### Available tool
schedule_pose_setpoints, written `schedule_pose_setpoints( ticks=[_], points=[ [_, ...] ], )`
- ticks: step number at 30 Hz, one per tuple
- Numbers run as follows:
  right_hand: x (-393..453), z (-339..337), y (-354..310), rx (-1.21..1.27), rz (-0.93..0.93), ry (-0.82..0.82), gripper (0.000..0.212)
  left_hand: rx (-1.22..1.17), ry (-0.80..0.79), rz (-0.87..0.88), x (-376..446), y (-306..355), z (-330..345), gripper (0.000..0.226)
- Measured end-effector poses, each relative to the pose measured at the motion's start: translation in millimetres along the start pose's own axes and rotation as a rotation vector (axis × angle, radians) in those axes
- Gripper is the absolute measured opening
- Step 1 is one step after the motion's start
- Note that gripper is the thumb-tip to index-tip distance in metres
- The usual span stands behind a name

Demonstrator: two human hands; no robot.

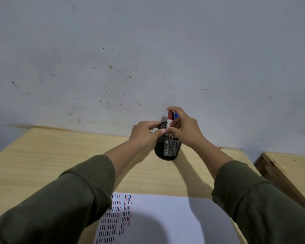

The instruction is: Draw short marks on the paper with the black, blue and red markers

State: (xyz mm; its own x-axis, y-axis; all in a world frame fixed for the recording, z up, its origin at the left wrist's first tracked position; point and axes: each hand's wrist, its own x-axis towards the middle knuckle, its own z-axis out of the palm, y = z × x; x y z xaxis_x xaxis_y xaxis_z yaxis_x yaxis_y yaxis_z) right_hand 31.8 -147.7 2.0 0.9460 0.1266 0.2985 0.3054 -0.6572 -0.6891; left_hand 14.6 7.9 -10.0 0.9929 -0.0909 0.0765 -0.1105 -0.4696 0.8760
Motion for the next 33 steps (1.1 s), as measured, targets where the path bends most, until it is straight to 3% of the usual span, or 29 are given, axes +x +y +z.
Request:
schedule_pose_setpoints(
  ticks=[4,18,33],
  points=[
    [2.8,1.9,4.1,-0.024,-0.017,0.025,0.053,-0.003,0.002,0.002,0.0,-0.1,0.6,0.043],
    [5.3,5.0,4.1,-0.115,-0.012,0.041,0.064,-0.011,0.005,-0.011,3.3,-2.3,2.5,0.046],
    [-4.7,-8.8,-21.4,0.065,0.013,0.152,0.051,0.006,0.034,-0.022,-2.1,7.3,0.9,0.05]
  ],
)
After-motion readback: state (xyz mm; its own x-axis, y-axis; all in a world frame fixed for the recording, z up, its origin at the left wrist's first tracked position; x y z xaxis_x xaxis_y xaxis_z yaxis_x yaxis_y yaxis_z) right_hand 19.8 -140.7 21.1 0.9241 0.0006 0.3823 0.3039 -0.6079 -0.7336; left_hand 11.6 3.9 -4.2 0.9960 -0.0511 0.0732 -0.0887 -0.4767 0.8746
